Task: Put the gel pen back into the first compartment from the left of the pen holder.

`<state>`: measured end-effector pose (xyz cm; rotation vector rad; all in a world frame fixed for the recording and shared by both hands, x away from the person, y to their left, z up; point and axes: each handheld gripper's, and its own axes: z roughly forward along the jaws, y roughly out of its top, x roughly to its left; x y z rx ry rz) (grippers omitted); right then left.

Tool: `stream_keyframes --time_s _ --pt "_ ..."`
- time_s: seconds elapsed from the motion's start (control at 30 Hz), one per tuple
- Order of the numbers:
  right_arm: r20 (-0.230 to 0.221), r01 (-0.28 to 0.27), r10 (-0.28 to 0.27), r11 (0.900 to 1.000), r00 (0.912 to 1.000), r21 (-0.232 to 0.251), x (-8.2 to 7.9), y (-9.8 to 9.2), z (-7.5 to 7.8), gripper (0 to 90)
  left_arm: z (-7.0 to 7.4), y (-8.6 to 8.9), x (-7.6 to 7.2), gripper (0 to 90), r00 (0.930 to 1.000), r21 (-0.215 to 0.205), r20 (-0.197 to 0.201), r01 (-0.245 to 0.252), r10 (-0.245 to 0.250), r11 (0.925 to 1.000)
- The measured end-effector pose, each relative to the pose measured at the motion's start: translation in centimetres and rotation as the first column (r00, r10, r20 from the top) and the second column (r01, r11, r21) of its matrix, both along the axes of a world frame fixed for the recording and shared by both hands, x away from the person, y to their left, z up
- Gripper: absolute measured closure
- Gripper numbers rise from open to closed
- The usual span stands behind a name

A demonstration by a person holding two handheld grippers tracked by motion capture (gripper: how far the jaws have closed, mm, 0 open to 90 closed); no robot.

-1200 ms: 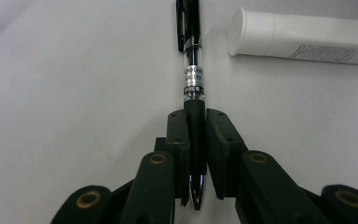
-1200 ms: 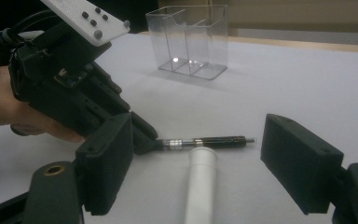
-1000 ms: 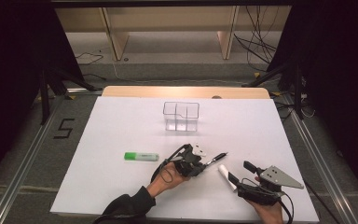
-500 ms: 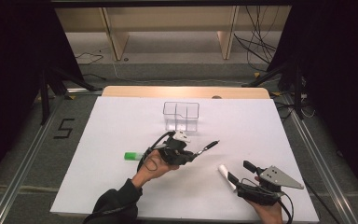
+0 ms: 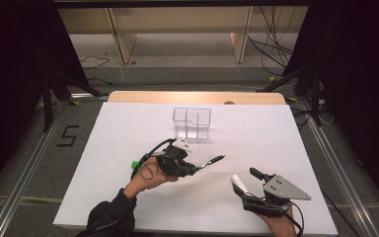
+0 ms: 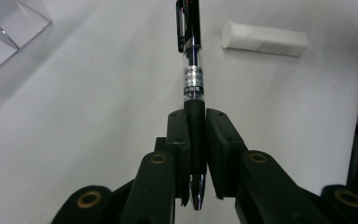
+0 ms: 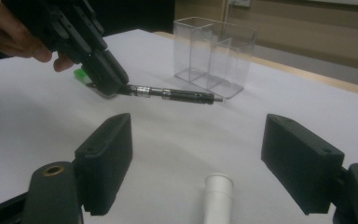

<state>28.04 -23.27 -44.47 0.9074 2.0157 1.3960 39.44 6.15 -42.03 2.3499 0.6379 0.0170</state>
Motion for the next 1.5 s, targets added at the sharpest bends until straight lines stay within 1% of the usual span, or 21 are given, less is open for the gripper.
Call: stream_keyframes --time_s 0.03,0.1,0.17,0.33,0.43,0.53,0.67,0.77,0.87,0.93,0.97,1.03,1.13,1.2,1.27,1.33,1.4,1.43,1.5 --pt "0.006 -0.012 0.012 1.0 0.9999 -0.016 0.0 0.3 0.1 25.7 0.0 0.1 -0.1 80.2 1.0 0.011 -0.002 0.006 -0.006 0.9999" --pt "0.015 -0.034 0.035 0.998 0.9993 -0.058 0.0 1.0 0.2 25.7 0.0 0.2 -0.3 80.2 0.9999 0.017 -0.012 0.006 -0.006 0.9998" --pt "0.021 -0.058 0.06 0.995 0.998 -0.086 0.0 1.6 0.3 25.7 0.1 0.4 -0.4 80.2 0.9998 0.024 -0.019 0.01 -0.01 0.9997" --pt "0.037 -0.108 0.115 0.984 0.9927 -0.14 0.1 3.1 0.8 25.7 0.1 0.8 -0.9 80.2 0.999 0.046 -0.037 0.027 -0.025 0.9986" --pt "0.043 -0.133 0.142 0.977 0.989 -0.168 0.2 3.9 1.0 25.7 0.1 1.0 -1.3 80.2 0.9984 0.047 -0.049 0.031 -0.029 0.9984" --pt "0.054 -0.154 0.17 0.963 0.9839 -0.222 0.2 4.8 1.0 25.7 0.3 1.3 -1.4 80.2 0.9983 0.042 -0.052 0.03 -0.028 0.9987" --pt "0.07 -0.18 0.207 0.942 0.9757 -0.282 0.1 6.0 1.1 25.7 0.6 1.5 -1.6 80.2 0.9979 0.06 -0.057 0.035 -0.032 0.9976" --pt "0.081 -0.188 0.222 0.933 0.9715 -0.307 0.1 6.8 1.2 26.0 0.5 1.4 -1.7 80.2 0.9973 0.08 -0.063 0.043 -0.038 0.9959" --pt "0.095 -0.2 0.245 0.919 0.9648 -0.34 0.0 7.4 1.3 26.1 0.3 1.4 -1.8 80.2 0.9963 0.092 -0.074 0.051 -0.044 0.9945" --pt "0.097 -0.204 0.254 0.91 0.9623 -0.36 0.0 7.8 1.3 26.1 0.3 1.4 -1.8 80.2 0.9959 0.097 -0.08 0.052 -0.044 0.994" --pt "0.101 -0.206 0.26 0.905 0.9602 -0.372 0.1 8.0 1.2 26.1 0.3 1.4 -1.8 80.3 0.9957 0.098 -0.08 0.053 -0.045 0.9938" --pt "0.103 -0.204 0.265 0.894 0.9587 -0.399 0.1 8.3 1.0 26.1 0.4 1.5 -1.8 80.2 0.9961 0.095 -0.077 0.051 -0.043 0.9942" --pt "0.097 -0.215 0.28 0.881 0.9552 -0.421 0.1 8.8 0.8 26.2 0.7 1.6 -1.9 80.3 0.9955 0.101 -0.083 0.055 -0.047 0.9934" --pt "0.102 -0.215 0.287 0.87 0.9524 -0.444 0.1 9.2 0.8 26.3 0.8 1.6 -2.0 80.2 0.9956 0.101 -0.082 0.054 -0.046 0.9934" --pt "0.106 -0.217 0.298 0.858 0.9487 -0.465 0.0 9.5 0.7 26.5 1.0 1.7 -2.0 80.3 0.9947 0.108 -0.087 0.065 -0.056 0.992" --pt "0.111 -0.214 0.301 0.851 0.947 -0.479 0.0 9.7 0.6 26.9 1.0 1.7 -2.1 80.2 0.994 0.109 -0.092 0.069 -0.059 0.9916" --pt "0.119 -0.214 0.312 0.84 0.9428 -0.499 0.0 10.1 0.5 27.4 1.0 1.6 -2.2 80.2 0.9935 0.113 -0.096 0.073 -0.062 0.9909" --pt "0.12 -0.213 0.317 0.83 0.9408 -0.516 0.0 10.2 0.5 27.8 1.1 1.6 -2.2 80.2 0.9927 0.113 -0.101 0.078 -0.066 0.9906" --pt "0.126 -0.207 0.322 0.815 0.9383 -0.541 0.0 10.7 0.2 28.9 1.1 1.4 -2.4 80.2 0.9915 0.12 -0.103 0.091 -0.079 0.9885"
